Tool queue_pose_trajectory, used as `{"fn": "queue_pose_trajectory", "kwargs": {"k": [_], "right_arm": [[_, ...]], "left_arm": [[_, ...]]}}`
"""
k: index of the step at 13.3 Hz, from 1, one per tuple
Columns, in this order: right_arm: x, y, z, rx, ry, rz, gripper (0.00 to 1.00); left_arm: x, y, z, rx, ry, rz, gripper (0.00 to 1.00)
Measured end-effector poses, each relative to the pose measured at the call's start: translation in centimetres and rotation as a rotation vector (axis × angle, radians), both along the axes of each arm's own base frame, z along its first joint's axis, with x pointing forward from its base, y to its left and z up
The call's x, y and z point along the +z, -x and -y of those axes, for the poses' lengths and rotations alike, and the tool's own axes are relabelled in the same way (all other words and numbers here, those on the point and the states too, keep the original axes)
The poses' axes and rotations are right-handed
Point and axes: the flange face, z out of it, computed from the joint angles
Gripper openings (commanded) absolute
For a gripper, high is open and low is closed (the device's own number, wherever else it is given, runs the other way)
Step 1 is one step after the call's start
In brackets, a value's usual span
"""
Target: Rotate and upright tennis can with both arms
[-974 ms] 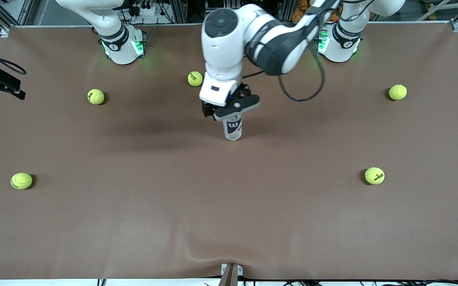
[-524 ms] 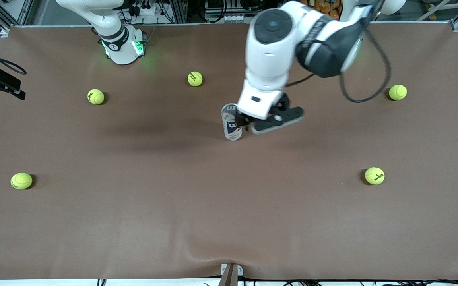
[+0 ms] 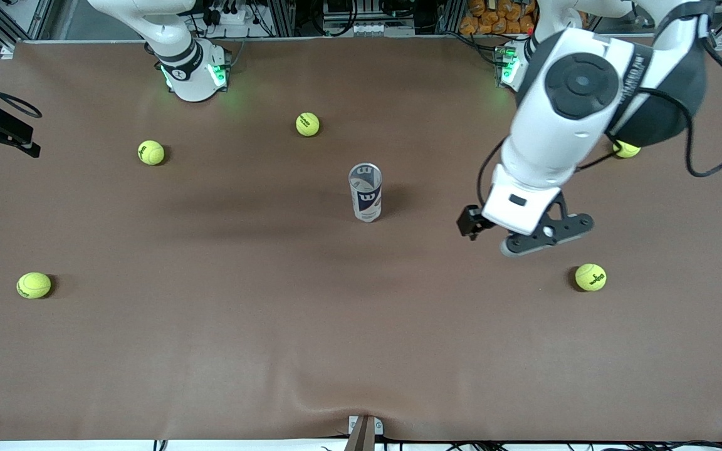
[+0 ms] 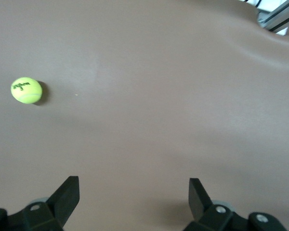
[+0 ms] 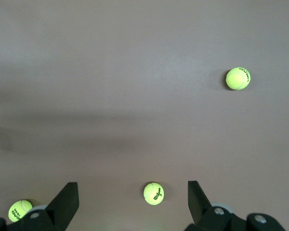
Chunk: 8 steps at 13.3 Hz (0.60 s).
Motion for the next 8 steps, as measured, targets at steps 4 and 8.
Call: {"fn": "queue_pose_trajectory", "kwargs": {"k": [4,8], "right_arm": [[0.0,0.0,0.0,0.000,0.000,0.000,1.00],[0.0,0.0,0.0,0.000,0.000,0.000,1.00]], "left_arm": [[-0.1,-2.8,-7.3,-0.070,-0.015,-0.020,1.00],[0.9,-4.2,-14.3,-0.083,-0.022,-0.030,1.00]]}}
